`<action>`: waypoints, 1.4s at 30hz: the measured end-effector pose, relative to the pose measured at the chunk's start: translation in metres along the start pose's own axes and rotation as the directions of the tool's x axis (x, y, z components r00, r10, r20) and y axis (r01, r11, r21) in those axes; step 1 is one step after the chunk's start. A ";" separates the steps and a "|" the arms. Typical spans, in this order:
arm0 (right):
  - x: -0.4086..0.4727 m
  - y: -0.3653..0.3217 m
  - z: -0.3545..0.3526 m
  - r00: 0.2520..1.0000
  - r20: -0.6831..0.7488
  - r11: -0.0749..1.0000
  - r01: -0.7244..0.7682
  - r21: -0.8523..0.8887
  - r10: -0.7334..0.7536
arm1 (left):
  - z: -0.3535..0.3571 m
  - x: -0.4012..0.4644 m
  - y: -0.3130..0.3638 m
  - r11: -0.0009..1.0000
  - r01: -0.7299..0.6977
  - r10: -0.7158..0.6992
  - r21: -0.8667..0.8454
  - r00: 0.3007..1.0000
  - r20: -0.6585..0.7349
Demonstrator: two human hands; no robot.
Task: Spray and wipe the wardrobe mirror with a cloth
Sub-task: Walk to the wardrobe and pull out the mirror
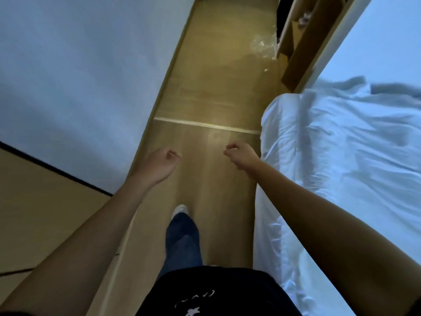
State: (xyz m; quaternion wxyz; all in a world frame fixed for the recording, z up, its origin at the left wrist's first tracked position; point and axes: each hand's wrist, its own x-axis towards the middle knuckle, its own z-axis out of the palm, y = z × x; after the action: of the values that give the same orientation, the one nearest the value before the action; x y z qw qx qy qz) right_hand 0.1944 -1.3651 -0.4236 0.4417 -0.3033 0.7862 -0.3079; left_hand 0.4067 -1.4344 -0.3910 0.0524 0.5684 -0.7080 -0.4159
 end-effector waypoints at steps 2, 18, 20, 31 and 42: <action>0.039 -0.015 -0.003 0.999 -0.047 1.000 -0.013 0.025 0.014 | -0.011 0.053 0.010 0.998 -0.052 0.050 0.027 0.998 0.046; 0.303 -0.184 -0.046 0.960 -0.227 0.972 -0.120 0.204 0.166 | -0.119 0.405 0.126 0.957 -0.272 0.245 0.103 0.944 0.221; 0.338 -0.194 -0.057 0.956 -0.229 0.969 -0.134 0.209 0.182 | -0.118 0.444 0.141 0.957 -0.277 0.253 0.086 0.941 0.225; 0.548 -0.263 -0.194 0.919 -0.294 0.923 -0.152 0.352 0.263 | -0.099 0.680 0.308 0.927 -0.349 0.302 0.139 0.912 0.277; 0.655 -0.288 -0.299 0.830 -0.400 0.878 -0.202 0.434 0.389 | -0.060 0.823 0.436 0.895 -0.438 0.370 0.086 0.836 0.405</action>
State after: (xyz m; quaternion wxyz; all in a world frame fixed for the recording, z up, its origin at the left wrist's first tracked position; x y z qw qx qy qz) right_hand -0.2893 -1.9717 -0.4138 0.3274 -0.0008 0.8347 -0.4429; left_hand -0.1796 -2.1603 -0.3970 -0.0483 0.3169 -0.8425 -0.4329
